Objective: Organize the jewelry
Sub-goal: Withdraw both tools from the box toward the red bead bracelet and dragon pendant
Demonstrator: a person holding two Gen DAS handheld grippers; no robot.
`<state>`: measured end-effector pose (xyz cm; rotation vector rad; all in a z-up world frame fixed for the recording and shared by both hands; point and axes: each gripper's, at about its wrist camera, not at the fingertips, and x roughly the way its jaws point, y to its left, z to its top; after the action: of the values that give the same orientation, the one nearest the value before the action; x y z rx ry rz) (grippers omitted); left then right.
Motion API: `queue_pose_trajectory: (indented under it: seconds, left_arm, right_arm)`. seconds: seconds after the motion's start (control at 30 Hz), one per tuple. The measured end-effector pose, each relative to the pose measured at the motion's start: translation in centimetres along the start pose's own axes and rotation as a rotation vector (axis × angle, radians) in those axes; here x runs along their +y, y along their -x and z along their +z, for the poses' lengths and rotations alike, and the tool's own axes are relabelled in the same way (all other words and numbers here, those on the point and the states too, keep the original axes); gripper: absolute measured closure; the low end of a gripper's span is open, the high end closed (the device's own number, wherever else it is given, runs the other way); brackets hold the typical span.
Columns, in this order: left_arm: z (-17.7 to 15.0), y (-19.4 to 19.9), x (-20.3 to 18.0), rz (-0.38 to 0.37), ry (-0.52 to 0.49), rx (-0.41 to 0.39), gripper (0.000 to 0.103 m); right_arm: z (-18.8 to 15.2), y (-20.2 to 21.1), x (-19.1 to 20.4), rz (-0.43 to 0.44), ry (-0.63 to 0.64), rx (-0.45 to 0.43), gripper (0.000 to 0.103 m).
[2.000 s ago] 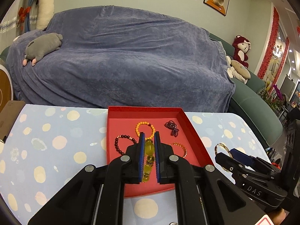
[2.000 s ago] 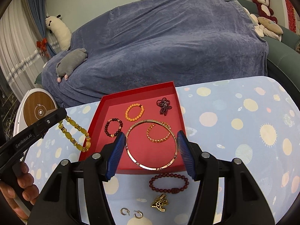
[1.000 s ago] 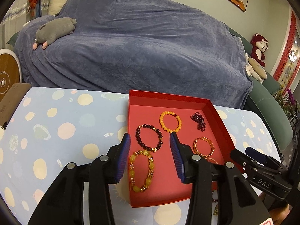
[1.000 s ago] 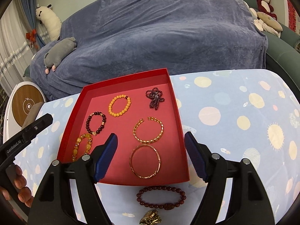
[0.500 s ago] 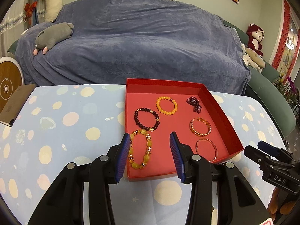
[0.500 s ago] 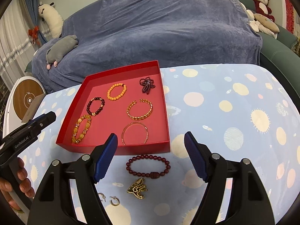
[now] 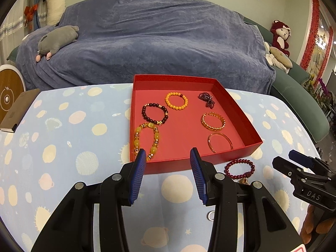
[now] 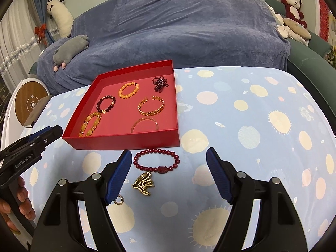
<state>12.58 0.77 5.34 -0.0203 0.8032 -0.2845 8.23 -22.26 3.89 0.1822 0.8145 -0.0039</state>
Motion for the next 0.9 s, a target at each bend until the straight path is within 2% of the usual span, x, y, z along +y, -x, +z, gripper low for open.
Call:
queue_pose_trajectory:
  seconds: [0.27, 0.47, 0.9]
  left_arm:
    - [-1.8, 0.3, -0.7, -0.033, 0.007, 0.029, 0.062]
    - [-2.8, -0.3, -2.9, -0.061, -0.047, 0.058, 0.062]
    - [-3.9, -1.7, -4.2, -0.045, -0.077, 0.087, 0.062]
  right_arm:
    - [-2.2, -0.2, -0.1, -0.001, 0.008, 0.033, 0.034]
    - [-2.7, 0.2, -1.0, -0.032, 0.014, 0.03, 0.034]
    - [-3.8, 0.0, -2.2, -0.037, 0.015, 0.059, 0.034]
